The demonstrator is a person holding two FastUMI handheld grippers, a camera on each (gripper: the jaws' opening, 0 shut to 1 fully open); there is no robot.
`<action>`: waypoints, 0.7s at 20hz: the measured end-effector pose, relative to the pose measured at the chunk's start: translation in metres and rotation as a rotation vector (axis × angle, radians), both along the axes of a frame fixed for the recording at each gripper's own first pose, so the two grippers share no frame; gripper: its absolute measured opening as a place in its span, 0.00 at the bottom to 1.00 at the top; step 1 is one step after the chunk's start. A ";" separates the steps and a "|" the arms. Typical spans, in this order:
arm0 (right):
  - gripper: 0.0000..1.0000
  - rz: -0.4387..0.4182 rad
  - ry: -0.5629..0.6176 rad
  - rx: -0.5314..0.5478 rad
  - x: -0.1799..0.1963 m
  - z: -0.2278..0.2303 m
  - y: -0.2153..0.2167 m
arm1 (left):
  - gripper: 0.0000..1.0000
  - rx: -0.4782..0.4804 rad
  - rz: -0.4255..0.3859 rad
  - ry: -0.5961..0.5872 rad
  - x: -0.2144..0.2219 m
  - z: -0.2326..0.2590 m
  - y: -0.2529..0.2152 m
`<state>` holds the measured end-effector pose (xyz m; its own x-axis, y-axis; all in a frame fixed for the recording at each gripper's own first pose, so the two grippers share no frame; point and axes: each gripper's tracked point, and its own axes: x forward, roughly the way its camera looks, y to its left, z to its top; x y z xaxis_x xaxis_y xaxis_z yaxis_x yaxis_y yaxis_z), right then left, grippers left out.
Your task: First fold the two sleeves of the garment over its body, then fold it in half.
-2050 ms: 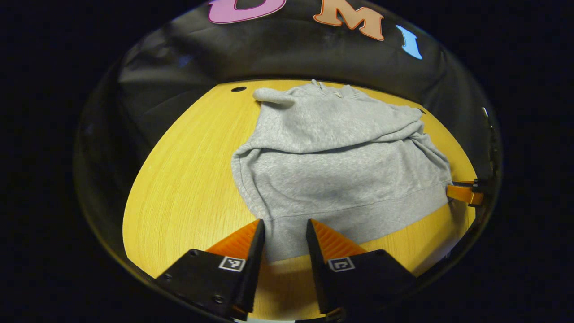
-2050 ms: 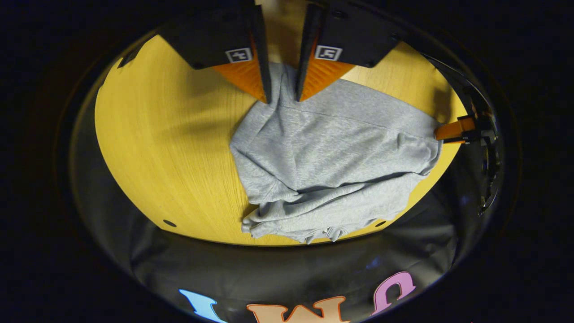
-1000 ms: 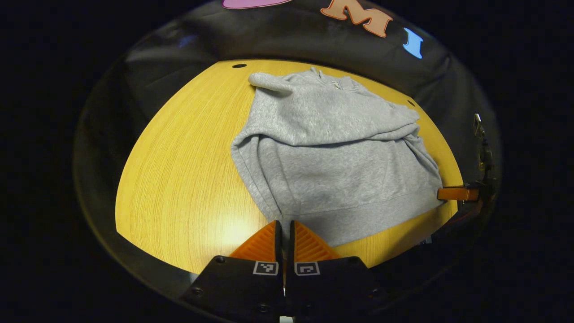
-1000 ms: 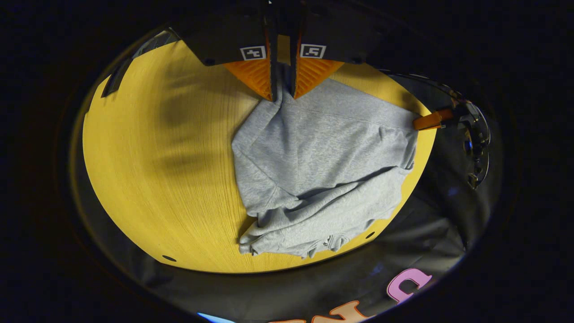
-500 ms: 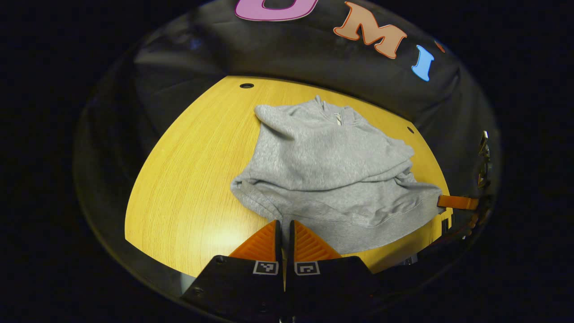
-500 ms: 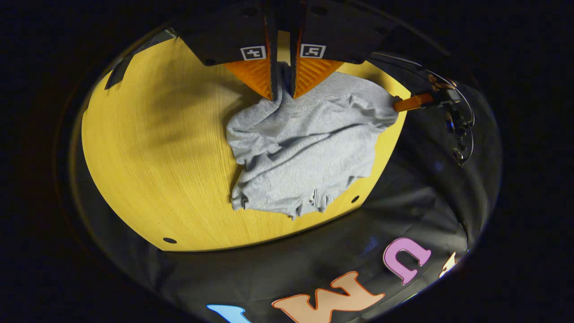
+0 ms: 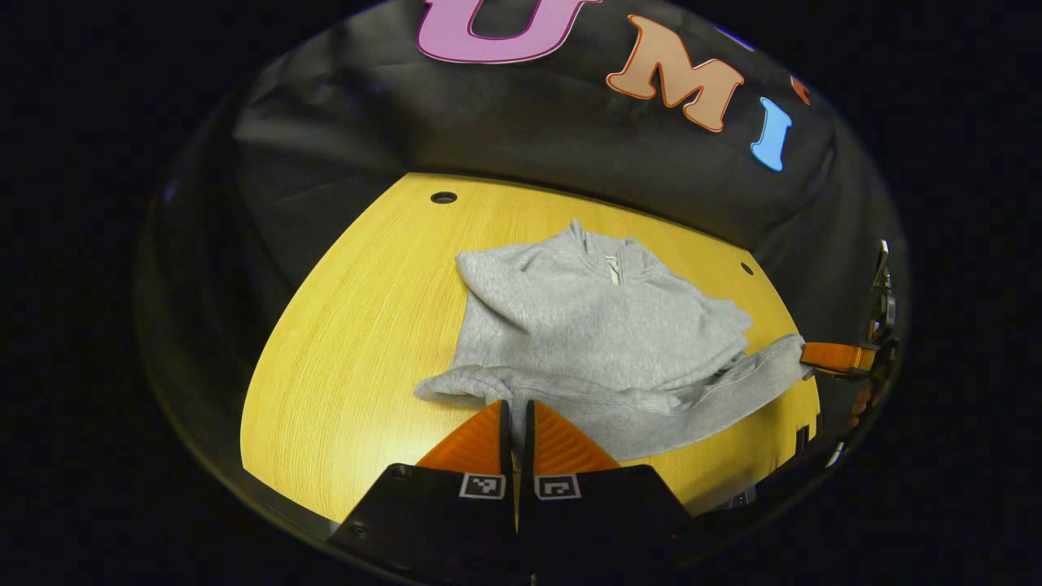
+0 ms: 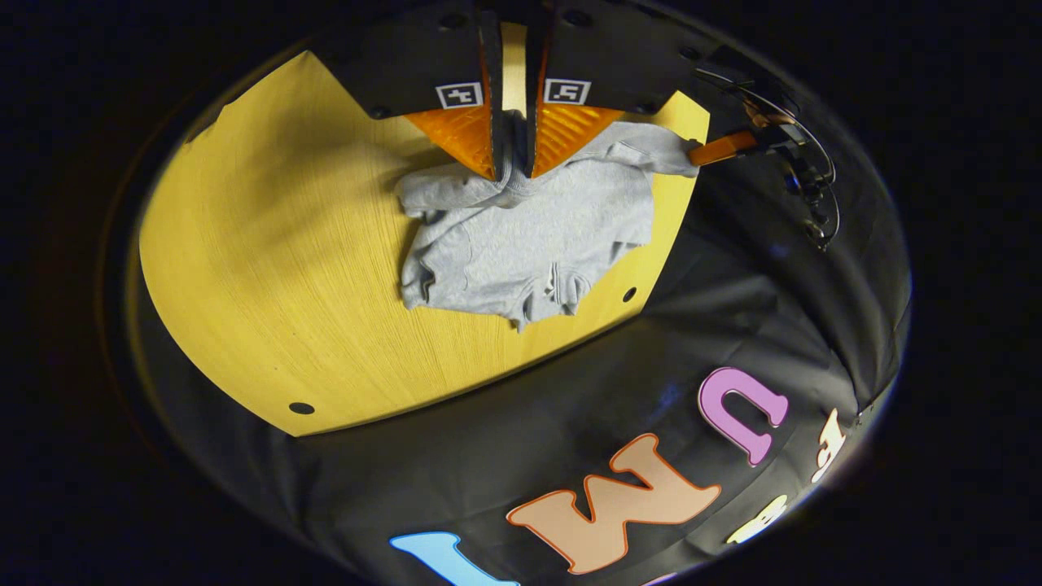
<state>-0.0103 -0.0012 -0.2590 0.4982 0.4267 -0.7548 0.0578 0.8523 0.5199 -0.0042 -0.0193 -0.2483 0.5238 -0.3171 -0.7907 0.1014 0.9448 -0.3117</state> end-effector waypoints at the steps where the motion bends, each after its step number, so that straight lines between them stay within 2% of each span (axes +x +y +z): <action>1: 0.13 -0.009 -0.003 0.009 0.006 0.000 0.002 | 0.00 -0.002 0.006 -0.008 0.008 0.001 -0.001; 8: 0.13 -0.113 0.018 0.024 0.059 -0.033 0.002 | 0.00 0.011 0.044 -0.007 0.062 -0.018 -0.013; 12: 0.13 -0.115 0.030 -0.042 0.074 -0.065 0.003 | 0.00 0.033 0.070 0.046 0.075 -0.044 -0.015; 13: 0.18 -0.113 0.034 -0.057 0.075 -0.072 0.004 | 0.00 0.039 0.077 0.056 0.077 -0.049 -0.016; 14: 0.18 -0.112 0.037 -0.070 0.078 -0.078 0.006 | 0.00 0.048 0.082 0.064 0.079 -0.054 -0.016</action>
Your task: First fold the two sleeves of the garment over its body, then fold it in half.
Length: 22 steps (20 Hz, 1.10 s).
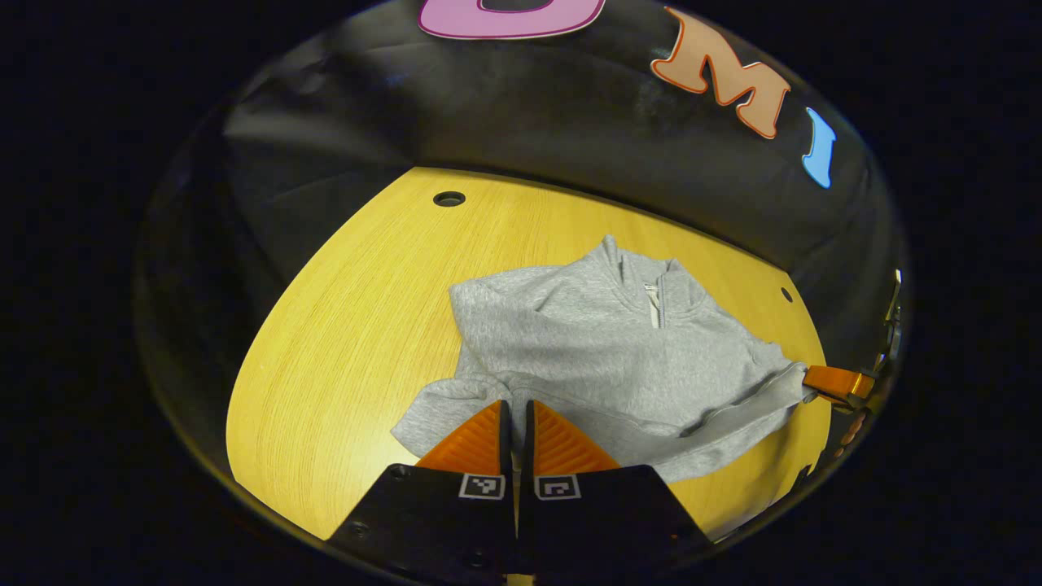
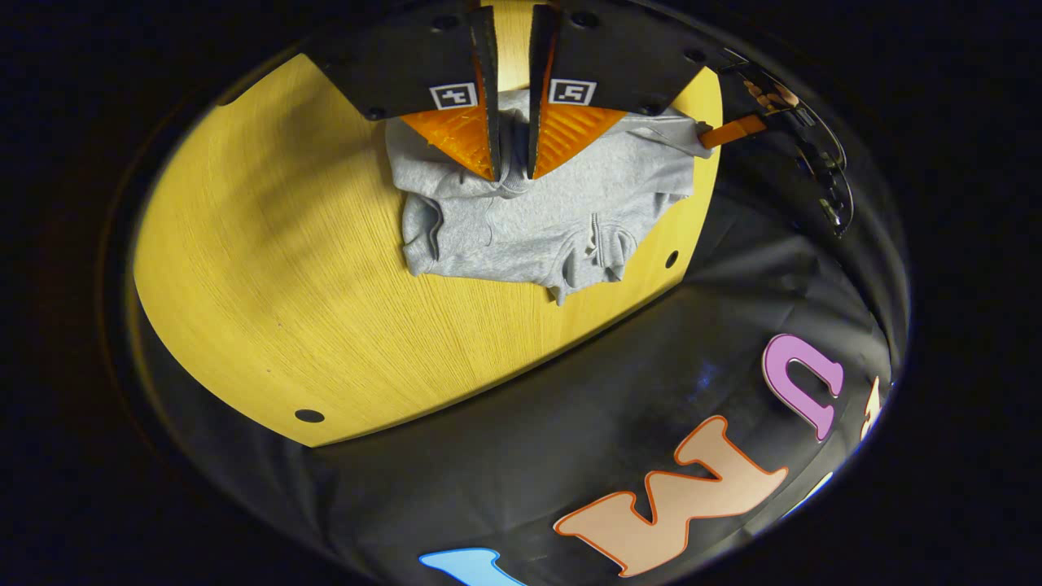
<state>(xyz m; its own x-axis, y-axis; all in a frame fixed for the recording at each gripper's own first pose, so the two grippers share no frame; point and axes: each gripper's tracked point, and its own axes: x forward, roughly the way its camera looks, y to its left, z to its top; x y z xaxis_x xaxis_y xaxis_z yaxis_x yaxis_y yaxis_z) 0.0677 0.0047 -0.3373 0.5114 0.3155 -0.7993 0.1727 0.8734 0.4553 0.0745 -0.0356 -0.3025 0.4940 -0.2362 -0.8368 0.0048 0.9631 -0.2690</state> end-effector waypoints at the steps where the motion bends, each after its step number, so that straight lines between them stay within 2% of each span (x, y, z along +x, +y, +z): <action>1: 0.18 0.001 0.001 -0.016 0.001 -0.007 0.001 | 0.00 0.009 0.003 0.001 0.002 -0.003 -0.001; 2: 0.23 0.002 0.001 -0.034 0.004 -0.012 0.001 | 0.00 0.018 0.010 -0.001 0.006 -0.006 -0.001; 3: 0.23 0.007 0.004 -0.045 0.005 -0.017 0.001 | 0.02 0.034 0.018 0.000 0.008 -0.010 0.001; 4: 0.28 0.007 0.012 -0.051 0.005 -0.021 0.004 | 0.08 0.046 0.023 0.004 0.009 -0.013 0.001; 5: 0.22 -0.005 0.004 -0.067 0.008 -0.020 0.001 | 0.10 0.050 0.023 0.006 0.011 -0.015 -0.001; 6: 0.39 -0.012 -0.027 -0.073 0.015 -0.016 0.001 | 0.14 0.055 0.016 -0.004 0.013 -0.014 -0.001; 7: 0.39 -0.015 -0.070 -0.088 0.023 -0.010 0.001 | 0.16 0.063 0.005 -0.024 0.017 -0.012 0.000; 8: 0.60 -0.014 -0.117 -0.122 0.030 -0.002 -0.004 | 0.25 0.064 -0.012 -0.052 0.023 -0.007 -0.001; 10: 0.96 -0.008 -0.181 -0.203 0.036 0.015 -0.018 | 0.62 0.083 -0.040 -0.108 0.032 0.005 0.000; 11: 0.89 -0.011 -0.209 -0.221 0.041 0.024 -0.019 | 0.81 0.108 -0.041 -0.139 0.034 0.009 0.004; 12: 0.96 -0.019 -0.243 -0.236 0.045 0.034 -0.021 | 0.99 0.131 -0.041 -0.181 0.043 0.018 0.007; 16: 0.96 -0.045 -0.403 -0.349 0.052 0.088 -0.035 | 0.96 0.199 -0.005 -0.355 0.058 0.072 0.017; 20: 0.96 -0.016 -0.669 -0.509 0.050 0.174 -0.037 | 0.96 0.188 0.052 -0.537 0.064 0.136 0.019; 21: 0.90 -0.004 -0.726 -0.520 0.049 0.191 -0.030 | 0.95 0.185 0.054 -0.546 0.061 0.148 0.021; 22: 0.95 0.005 -0.761 -0.512 0.047 0.204 -0.022 | 0.96 0.173 0.064 -0.575 0.061 0.162 0.023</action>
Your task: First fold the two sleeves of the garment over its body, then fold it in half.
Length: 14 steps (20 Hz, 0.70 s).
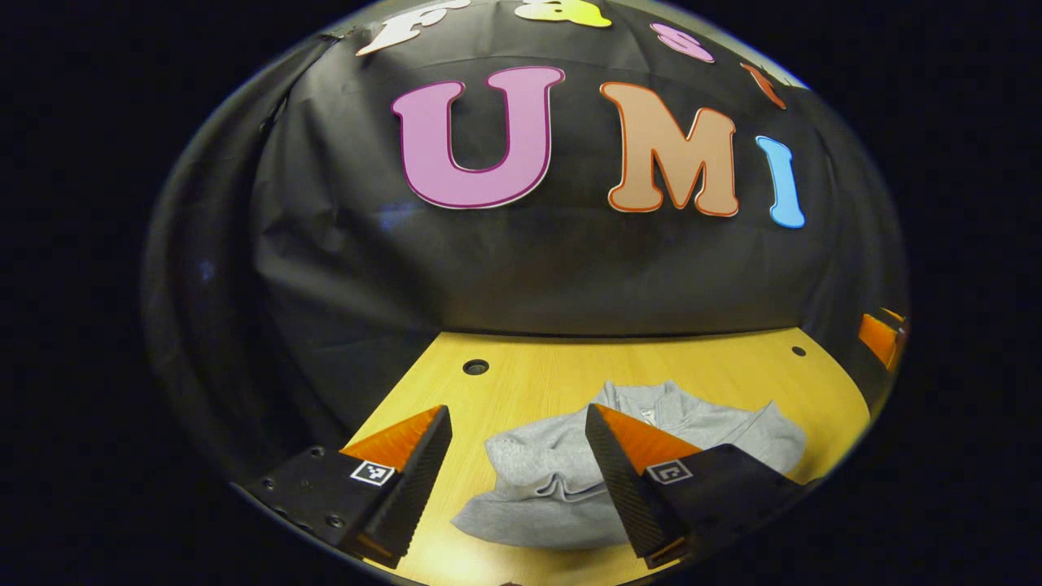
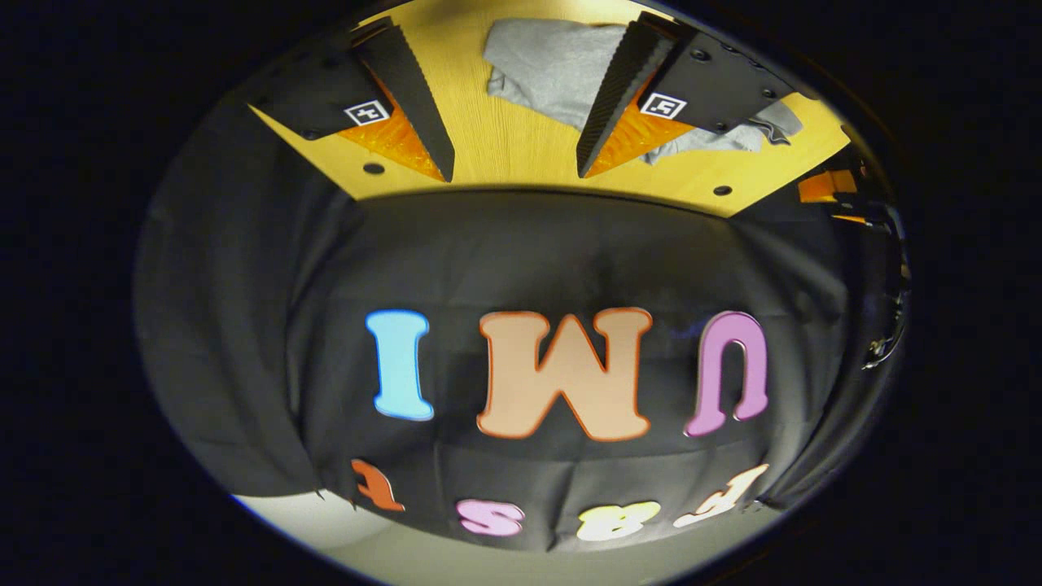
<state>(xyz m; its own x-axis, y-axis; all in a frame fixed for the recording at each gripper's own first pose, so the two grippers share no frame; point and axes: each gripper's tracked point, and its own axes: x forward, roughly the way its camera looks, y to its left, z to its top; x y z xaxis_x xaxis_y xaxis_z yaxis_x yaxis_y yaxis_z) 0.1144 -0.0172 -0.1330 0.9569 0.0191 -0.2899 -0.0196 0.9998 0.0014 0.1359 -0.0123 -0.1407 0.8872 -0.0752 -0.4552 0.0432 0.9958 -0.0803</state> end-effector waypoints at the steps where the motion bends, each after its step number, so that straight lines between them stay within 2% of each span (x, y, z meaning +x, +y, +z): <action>1: 0.95 0.015 -0.019 0.010 -0.002 0.008 0.006 | 0.96 -0.009 0.002 -0.023 0.001 0.014 0.001; 3: 0.95 0.016 -0.034 0.033 -0.001 0.019 0.010 | 0.95 -0.001 0.019 -0.088 0.003 0.041 0.010; 7: 0.98 -0.007 -0.035 0.088 0.002 0.025 0.011 | 0.95 0.084 0.092 -0.267 0.003 0.105 0.037; 9: 0.98 -0.010 -0.032 0.127 0.001 0.029 0.012 | 0.95 0.087 0.091 -0.291 -0.002 0.116 0.036; 14: 0.97 -0.042 -0.110 0.102 0.004 0.047 -0.003 | 0.95 0.044 0.091 -0.323 -0.011 0.124 0.028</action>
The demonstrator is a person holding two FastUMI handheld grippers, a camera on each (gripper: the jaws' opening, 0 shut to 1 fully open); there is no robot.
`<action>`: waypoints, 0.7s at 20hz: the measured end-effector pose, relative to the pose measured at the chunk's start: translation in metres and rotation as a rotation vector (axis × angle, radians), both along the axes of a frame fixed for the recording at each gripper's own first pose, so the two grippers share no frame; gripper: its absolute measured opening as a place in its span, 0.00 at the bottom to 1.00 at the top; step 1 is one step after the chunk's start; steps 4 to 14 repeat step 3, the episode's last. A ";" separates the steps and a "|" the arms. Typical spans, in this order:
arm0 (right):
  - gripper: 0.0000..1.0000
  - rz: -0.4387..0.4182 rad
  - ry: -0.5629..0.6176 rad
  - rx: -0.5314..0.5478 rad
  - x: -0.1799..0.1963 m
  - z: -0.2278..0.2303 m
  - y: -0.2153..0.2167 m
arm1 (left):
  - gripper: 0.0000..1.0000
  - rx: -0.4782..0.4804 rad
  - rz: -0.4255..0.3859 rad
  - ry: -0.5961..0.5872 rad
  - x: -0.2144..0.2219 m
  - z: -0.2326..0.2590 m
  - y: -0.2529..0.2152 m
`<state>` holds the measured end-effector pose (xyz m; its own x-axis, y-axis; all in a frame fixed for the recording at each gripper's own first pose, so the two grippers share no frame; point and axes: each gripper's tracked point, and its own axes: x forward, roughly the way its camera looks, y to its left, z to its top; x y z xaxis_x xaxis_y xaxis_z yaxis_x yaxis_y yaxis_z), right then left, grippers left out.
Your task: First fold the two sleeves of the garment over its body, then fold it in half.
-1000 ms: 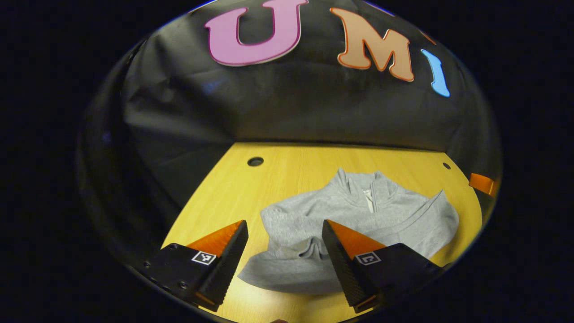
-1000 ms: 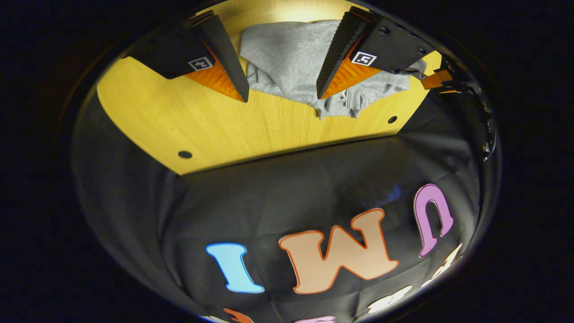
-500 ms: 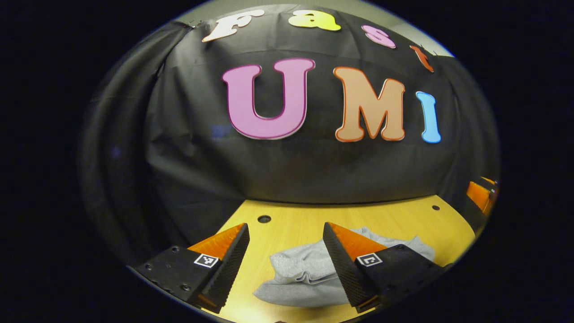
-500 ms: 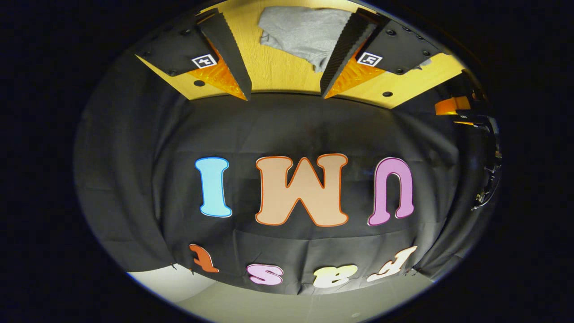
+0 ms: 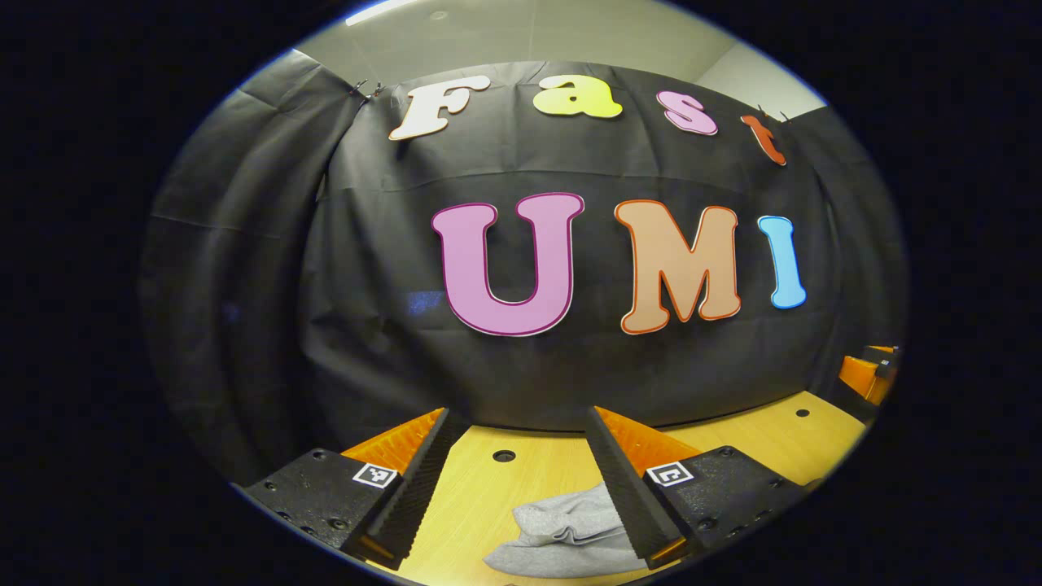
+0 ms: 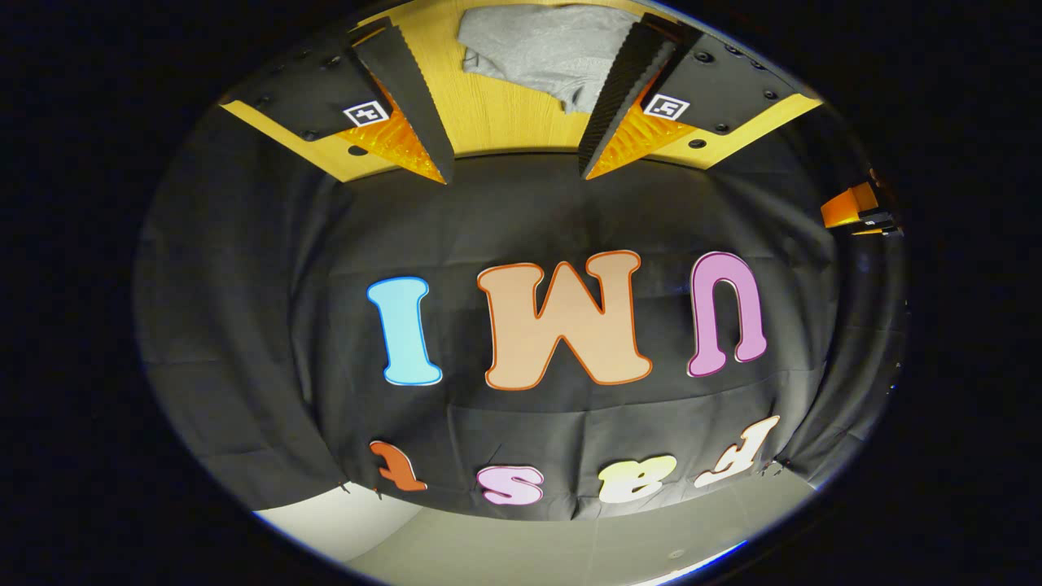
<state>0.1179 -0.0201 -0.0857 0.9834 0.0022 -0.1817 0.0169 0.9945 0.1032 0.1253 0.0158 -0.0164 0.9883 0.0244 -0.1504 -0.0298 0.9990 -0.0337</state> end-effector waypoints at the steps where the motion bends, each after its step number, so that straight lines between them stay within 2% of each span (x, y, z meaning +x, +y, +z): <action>1: 0.97 0.000 -0.019 -0.007 -0.002 0.005 0.000 | 0.96 0.006 -0.001 0.005 0.000 -0.001 0.001; 3: 0.94 0.002 -0.039 -0.022 -0.002 0.009 0.000 | 0.95 0.012 -0.012 0.012 0.000 0.000 -0.004; 14: 0.94 0.002 -0.039 -0.022 -0.002 0.009 0.000 | 0.95 0.012 -0.012 0.012 0.000 0.000 -0.004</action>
